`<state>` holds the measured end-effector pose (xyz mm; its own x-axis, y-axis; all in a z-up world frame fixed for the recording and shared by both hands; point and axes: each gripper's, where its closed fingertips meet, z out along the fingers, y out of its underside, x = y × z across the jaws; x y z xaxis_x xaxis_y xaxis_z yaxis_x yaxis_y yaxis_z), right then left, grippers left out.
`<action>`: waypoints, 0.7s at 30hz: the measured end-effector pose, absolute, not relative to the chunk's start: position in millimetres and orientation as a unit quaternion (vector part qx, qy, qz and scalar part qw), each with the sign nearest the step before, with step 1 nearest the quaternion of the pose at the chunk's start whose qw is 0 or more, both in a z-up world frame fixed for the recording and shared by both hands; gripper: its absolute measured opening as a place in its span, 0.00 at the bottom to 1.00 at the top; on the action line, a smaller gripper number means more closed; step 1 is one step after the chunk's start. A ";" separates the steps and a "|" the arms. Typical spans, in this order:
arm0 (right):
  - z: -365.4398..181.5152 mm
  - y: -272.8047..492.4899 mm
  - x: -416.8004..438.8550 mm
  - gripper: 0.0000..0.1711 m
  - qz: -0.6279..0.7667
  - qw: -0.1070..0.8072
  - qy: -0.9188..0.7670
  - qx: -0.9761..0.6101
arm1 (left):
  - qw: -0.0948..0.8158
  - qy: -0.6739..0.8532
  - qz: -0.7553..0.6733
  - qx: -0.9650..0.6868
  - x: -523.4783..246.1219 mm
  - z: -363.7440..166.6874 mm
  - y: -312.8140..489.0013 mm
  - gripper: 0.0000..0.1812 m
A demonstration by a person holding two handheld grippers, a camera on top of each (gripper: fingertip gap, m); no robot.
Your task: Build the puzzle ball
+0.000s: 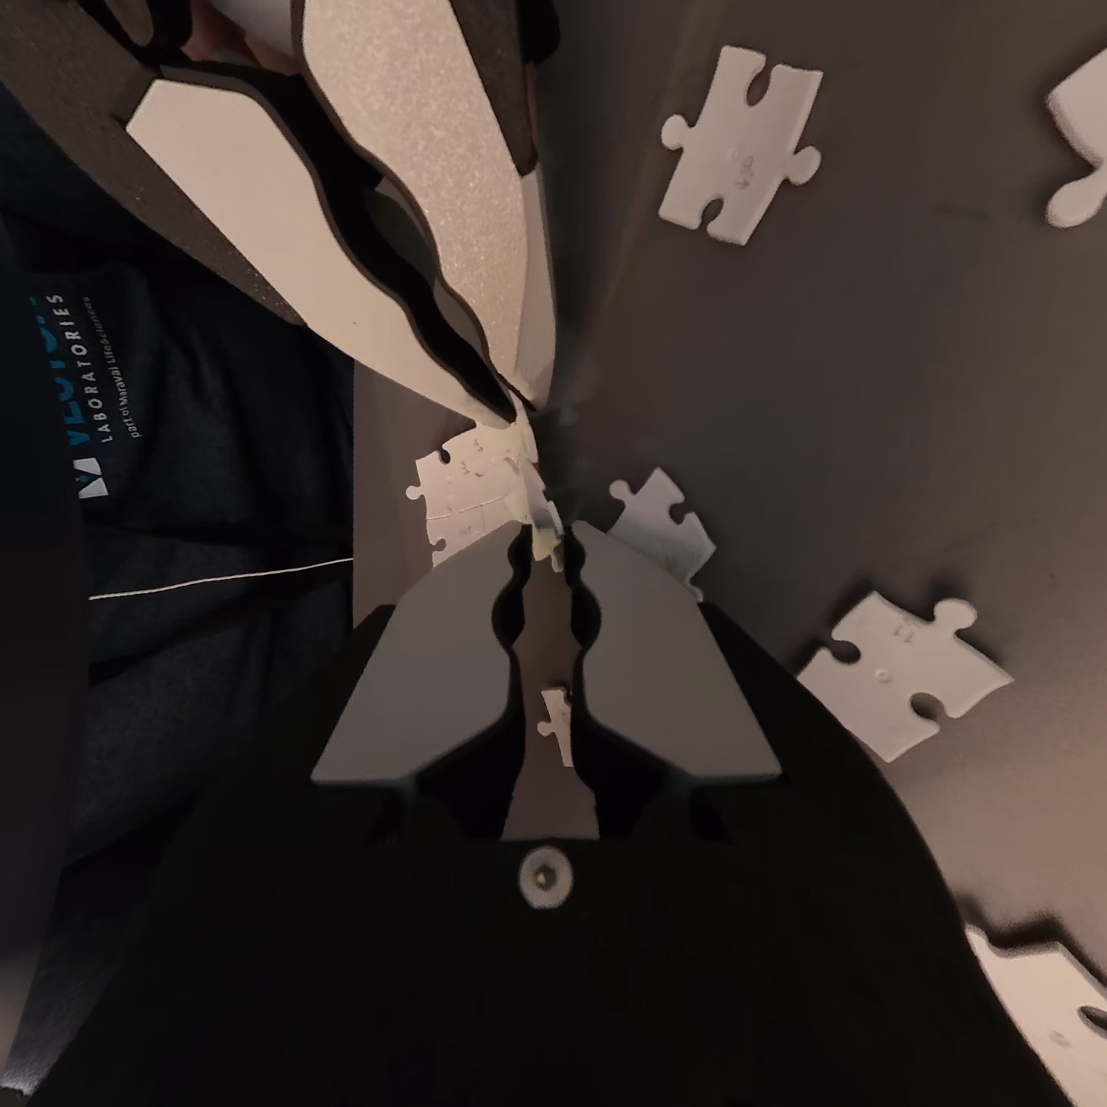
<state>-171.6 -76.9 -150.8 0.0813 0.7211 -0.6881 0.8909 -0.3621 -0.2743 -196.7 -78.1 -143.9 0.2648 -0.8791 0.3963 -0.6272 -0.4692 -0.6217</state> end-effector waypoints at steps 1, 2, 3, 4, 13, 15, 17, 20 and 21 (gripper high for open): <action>-150.2 -76.2 -172.4 0.06 -0.392 0.107 0.552 0.728 | 0.173 0.484 -0.363 -0.777 -196.8 -144.0 -77.9 0.03; -149.6 -75.6 -172.8 0.04 -0.394 0.106 0.549 0.730 | 0.173 0.483 -0.363 -0.778 -196.9 -144.1 -77.6 0.03; -148.2 -75.5 -173.4 0.03 -0.398 0.107 0.544 0.731 | 0.173 0.482 -0.362 -0.779 -197.1 -144.4 -77.4 0.03; -146.4 -76.3 -173.9 0.02 -0.404 0.110 0.538 0.731 | 0.172 0.481 -0.361 -0.780 -197.2 -144.8 -77.2 0.03; -149.2 -78.8 -175.7 0.02 -0.404 0.127 0.513 0.746 | 0.192 0.467 -0.328 -0.799 -207.1 -143.5 -69.4 0.08; -149.5 -76.7 -176.1 0.02 -0.408 0.129 0.501 0.752 | 0.206 0.467 -0.331 -0.794 -208.7 -136.4 -69.9 0.08; -149.4 -76.6 -176.1 0.02 -0.414 0.137 0.490 0.755 | 0.218 0.470 -0.332 -0.788 -209.1 -130.6 -71.0 0.08; -149.6 -76.5 -176.6 0.02 -0.420 0.151 0.473 0.759 | 0.238 0.485 -0.324 -0.777 -207.6 -125.3 -70.8 0.07; -149.2 -76.0 -177.1 0.02 -0.422 0.153 0.470 0.760 | 0.244 0.490 -0.321 -0.773 -206.5 -124.0 -70.4 0.06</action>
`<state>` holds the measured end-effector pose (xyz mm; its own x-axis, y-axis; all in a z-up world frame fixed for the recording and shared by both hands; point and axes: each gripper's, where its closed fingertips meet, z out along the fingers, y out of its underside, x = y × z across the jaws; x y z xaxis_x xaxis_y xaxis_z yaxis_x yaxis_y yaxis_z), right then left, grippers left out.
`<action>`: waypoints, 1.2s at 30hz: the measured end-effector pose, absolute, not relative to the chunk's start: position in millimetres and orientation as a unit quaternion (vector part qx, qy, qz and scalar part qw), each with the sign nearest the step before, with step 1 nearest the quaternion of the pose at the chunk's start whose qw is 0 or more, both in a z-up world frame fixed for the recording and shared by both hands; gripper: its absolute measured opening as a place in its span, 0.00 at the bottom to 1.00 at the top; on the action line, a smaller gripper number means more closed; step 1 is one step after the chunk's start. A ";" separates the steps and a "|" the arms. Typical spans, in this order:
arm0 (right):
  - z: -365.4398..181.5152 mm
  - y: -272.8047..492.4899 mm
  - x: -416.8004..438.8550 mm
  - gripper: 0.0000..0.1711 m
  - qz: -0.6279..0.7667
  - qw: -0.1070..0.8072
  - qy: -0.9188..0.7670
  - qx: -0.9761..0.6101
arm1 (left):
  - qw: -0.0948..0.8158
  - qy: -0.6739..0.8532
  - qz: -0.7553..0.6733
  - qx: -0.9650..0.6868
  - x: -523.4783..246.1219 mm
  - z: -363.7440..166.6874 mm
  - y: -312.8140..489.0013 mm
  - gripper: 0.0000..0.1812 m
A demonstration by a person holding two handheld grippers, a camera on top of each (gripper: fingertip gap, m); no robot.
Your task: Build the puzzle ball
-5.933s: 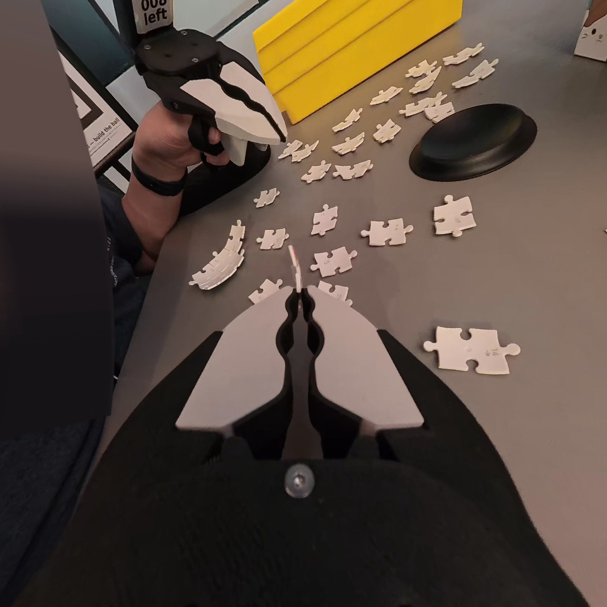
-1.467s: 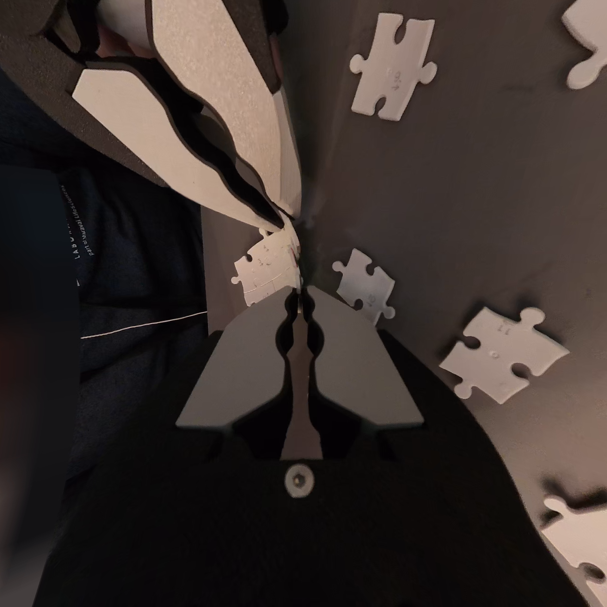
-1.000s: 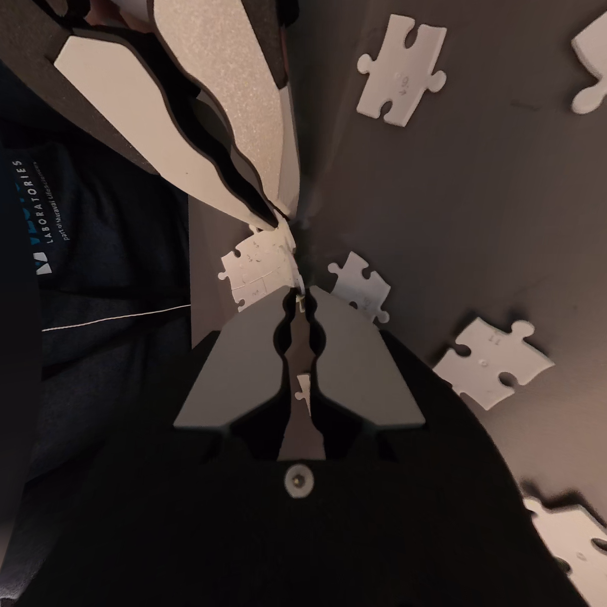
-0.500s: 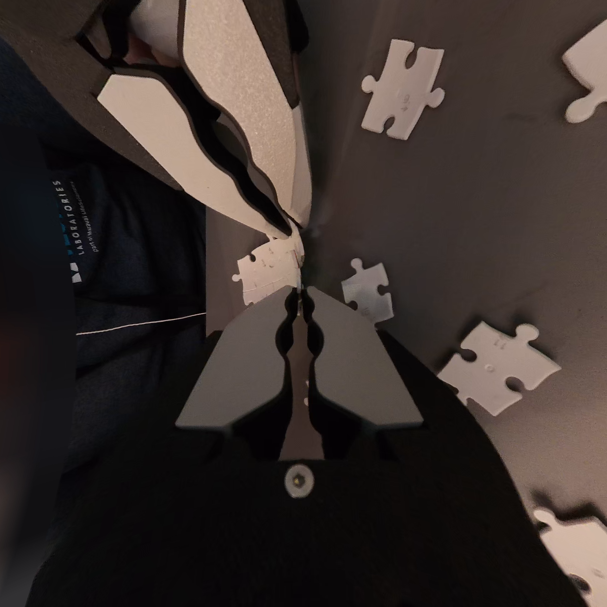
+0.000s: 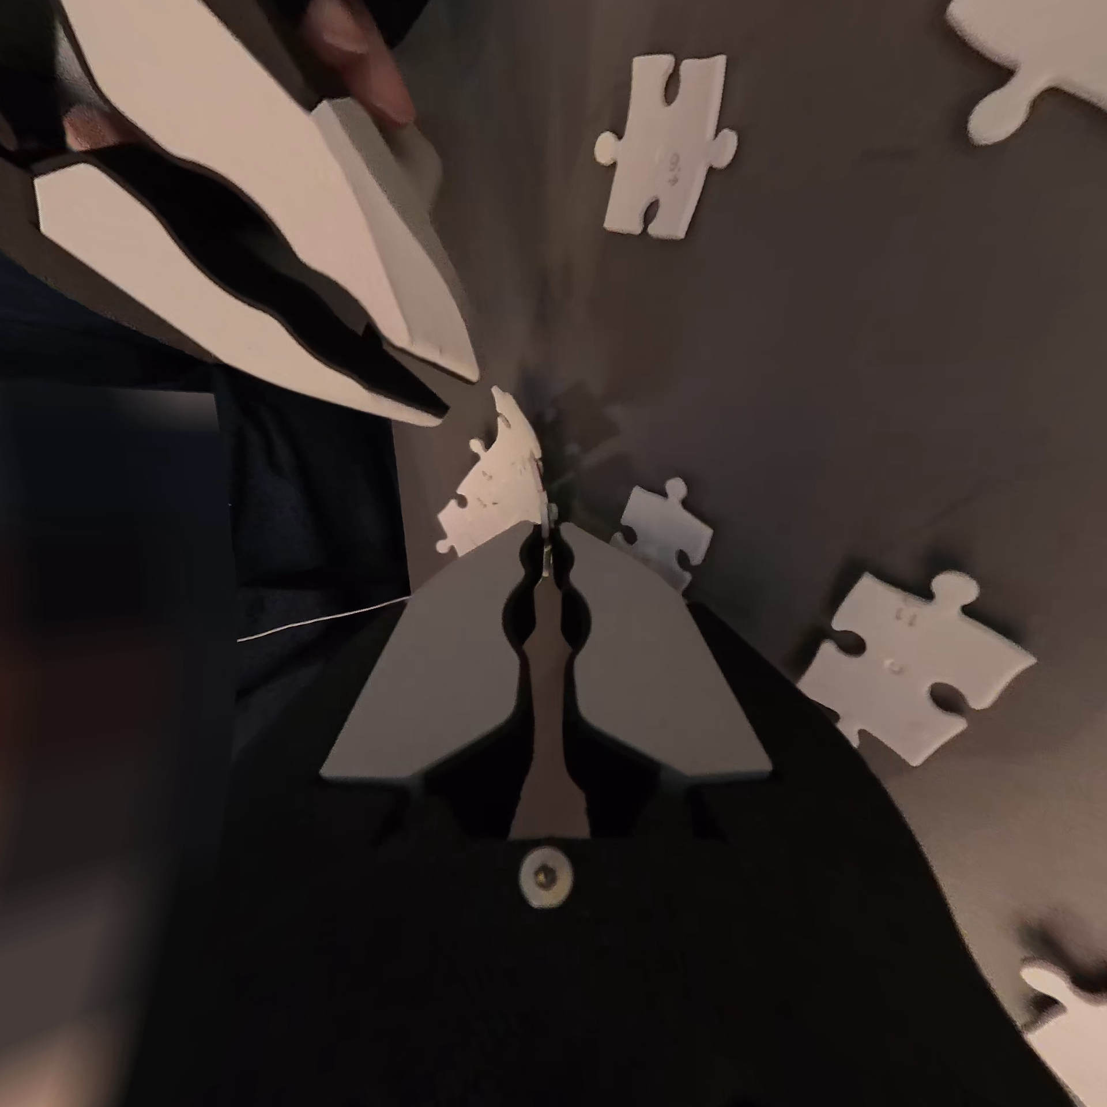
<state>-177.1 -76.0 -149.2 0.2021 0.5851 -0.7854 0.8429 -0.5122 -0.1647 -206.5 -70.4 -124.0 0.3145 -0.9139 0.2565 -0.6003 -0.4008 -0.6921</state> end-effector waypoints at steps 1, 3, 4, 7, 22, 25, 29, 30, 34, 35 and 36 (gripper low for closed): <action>-148.2 -75.5 -177.3 0.02 -0.424 0.153 0.467 0.761 | 0.252 0.494 -0.317 -0.770 -205.4 -122.7 -69.7 0.06; -145.0 -74.6 -177.4 0.02 -0.426 0.151 0.466 0.760 | 0.263 0.498 -0.315 -0.764 -203.4 -119.7 -69.6 0.05; -142.6 -74.4 -177.9 0.02 -0.430 0.151 0.466 0.759 | 0.263 0.499 -0.318 -0.763 -202.5 -118.4 -71.0 0.05; -138.3 -73.5 -177.9 0.02 -0.431 0.154 0.467 0.757 | 0.257 0.509 -0.330 -0.752 -197.4 -118.3 -80.2 0.01; -148.6 -69.9 -175.6 0.02 -0.397 0.187 0.472 0.764 | 0.216 0.527 -0.303 -0.764 -193.0 -146.7 -77.4 0.01; -149.3 -70.4 -175.6 0.02 -0.400 0.196 0.467 0.764 | 0.205 0.527 -0.297 -0.769 -192.9 -151.5 -76.3 0.01; -150.5 -71.8 -176.2 0.02 -0.408 0.216 0.453 0.763 | 0.206 0.525 -0.302 -0.769 -192.5 -151.1 -75.7 0.01; -151.3 -71.6 -176.6 0.02 -0.408 0.217 0.451 0.763 | 0.206 0.522 -0.306 -0.769 -192.2 -150.7 -75.6 0.01; -150.9 -71.0 -177.0 0.02 -0.407 0.219 0.451 0.764 | 0.206 0.521 -0.309 -0.769 -192.8 -151.3 -75.8 0.01; -151.0 -70.7 -177.2 0.02 -0.404 0.218 0.452 0.765 | 0.206 0.521 -0.309 -0.769 -192.9 -151.1 -76.0 0.01; -151.3 -70.5 -177.6 0.02 -0.401 0.218 0.452 0.766 | 0.206 0.522 -0.308 -0.768 -192.9 -150.8 -76.0 0.01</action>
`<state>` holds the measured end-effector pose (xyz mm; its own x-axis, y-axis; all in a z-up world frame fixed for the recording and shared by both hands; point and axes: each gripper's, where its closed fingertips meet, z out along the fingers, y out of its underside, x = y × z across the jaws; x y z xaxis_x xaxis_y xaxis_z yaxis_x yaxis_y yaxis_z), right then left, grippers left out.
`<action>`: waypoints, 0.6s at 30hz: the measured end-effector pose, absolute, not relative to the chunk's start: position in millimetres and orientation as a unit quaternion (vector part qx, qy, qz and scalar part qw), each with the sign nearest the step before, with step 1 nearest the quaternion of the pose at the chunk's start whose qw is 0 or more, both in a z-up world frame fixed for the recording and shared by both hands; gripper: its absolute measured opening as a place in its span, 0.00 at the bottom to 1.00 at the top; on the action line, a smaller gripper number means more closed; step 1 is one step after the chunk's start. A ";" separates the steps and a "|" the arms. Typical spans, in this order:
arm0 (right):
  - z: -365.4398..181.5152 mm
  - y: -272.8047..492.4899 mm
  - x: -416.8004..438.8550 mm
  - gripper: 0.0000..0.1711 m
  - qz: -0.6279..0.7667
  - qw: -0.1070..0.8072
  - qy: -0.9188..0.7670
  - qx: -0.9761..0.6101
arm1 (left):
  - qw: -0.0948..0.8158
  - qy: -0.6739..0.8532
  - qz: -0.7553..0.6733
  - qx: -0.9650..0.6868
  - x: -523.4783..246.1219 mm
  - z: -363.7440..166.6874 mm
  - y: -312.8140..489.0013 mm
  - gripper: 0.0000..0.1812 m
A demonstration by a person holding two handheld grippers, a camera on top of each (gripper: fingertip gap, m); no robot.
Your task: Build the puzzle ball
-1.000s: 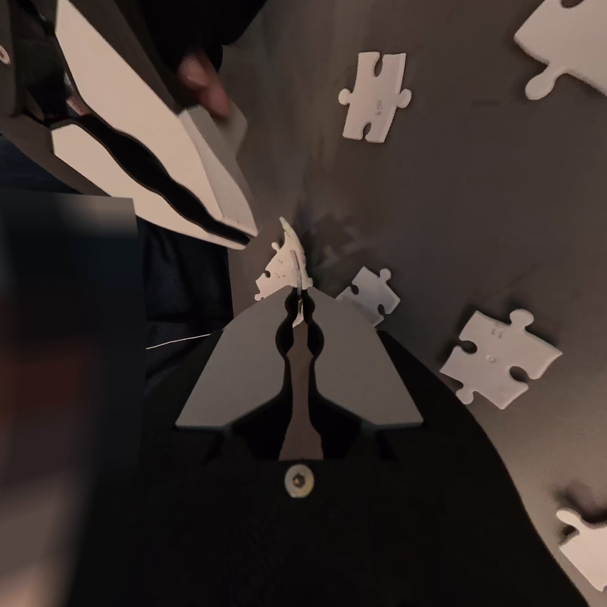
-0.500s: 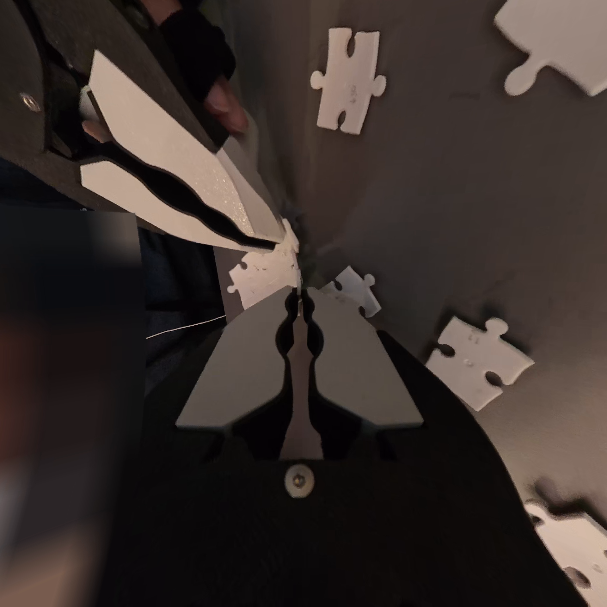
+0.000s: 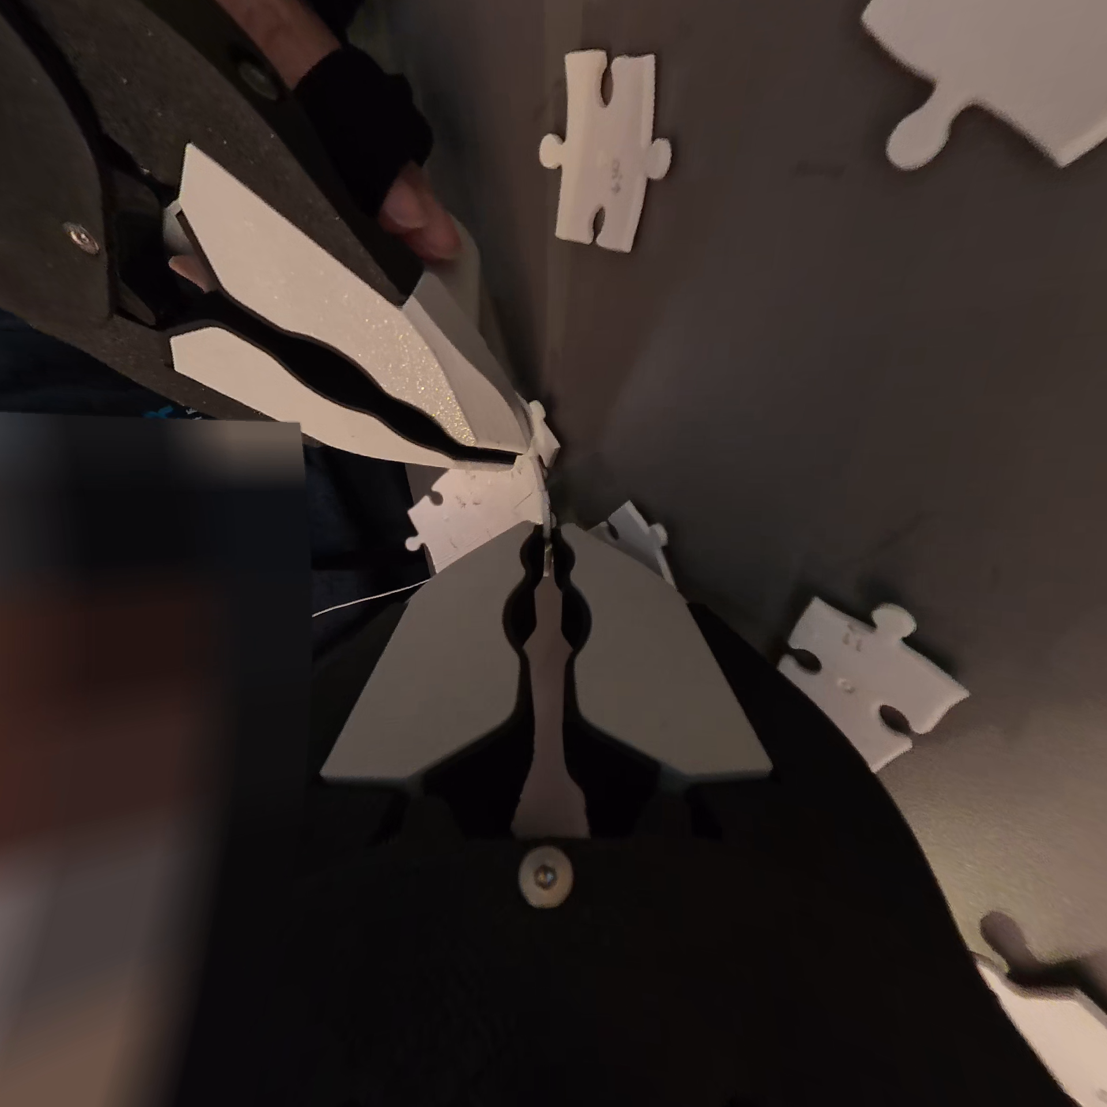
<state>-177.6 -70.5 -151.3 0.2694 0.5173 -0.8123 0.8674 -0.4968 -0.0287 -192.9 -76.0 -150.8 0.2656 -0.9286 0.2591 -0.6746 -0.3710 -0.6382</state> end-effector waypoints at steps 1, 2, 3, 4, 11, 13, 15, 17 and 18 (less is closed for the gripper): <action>-151.6 -71.2 -177.5 0.02 -0.399 0.221 0.452 0.767 | 0.207 0.523 -0.308 -0.768 -192.7 -150.4 -75.8 0.01; -151.6 -72.2 -177.6 0.02 -0.398 0.224 0.452 0.766 | 0.208 0.523 -0.306 -0.767 -192.5 -150.4 -75.5 0.01; -151.7 -72.6 -177.7 0.02 -0.396 0.225 0.453 0.766 | 0.208 0.524 -0.305 -0.767 -192.4 -151.0 -75.2 0.01; -151.8 -72.5 -177.7 0.02 -0.393 0.226 0.454 0.768 | 0.207 0.525 -0.307 -0.766 -192.0 -151.2 -75.4 0.01; -152.8 -72.3 -177.5 0.02 -0.374 0.213 0.457 0.779 | 0.209 0.527 -0.309 -0.764 -191.7 -151.6 -76.5 0.00; -152.9 -72.9 -177.1 0.02 -0.368 0.212 0.457 0.782 | 0.206 0.528 -0.310 -0.764 -192.3 -151.7 -78.6 0.00; -153.2 -73.5 -176.9 0.02 -0.360 0.212 0.458 0.785 | 0.204 0.528 -0.309 -0.764 -193.3 -151.6 -80.3 0.00; -153.4 -74.3 -176.4 0.02 -0.353 0.216 0.457 0.787 | 0.206 0.530 -0.305 -0.764 -194.3 -151.3 -81.3 0.00; -153.4 -74.6 -176.1 0.02 -0.349 0.220 0.457 0.788 | 0.209 0.532 -0.302 -0.763 -194.5 -150.8 -81.3 0.00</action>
<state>-176.1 -74.6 -153.4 0.3383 0.5674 -0.7507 0.8739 -0.4854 0.0269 -194.5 -81.3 -150.8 0.2513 -0.9380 0.2389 -0.6858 -0.3467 -0.6399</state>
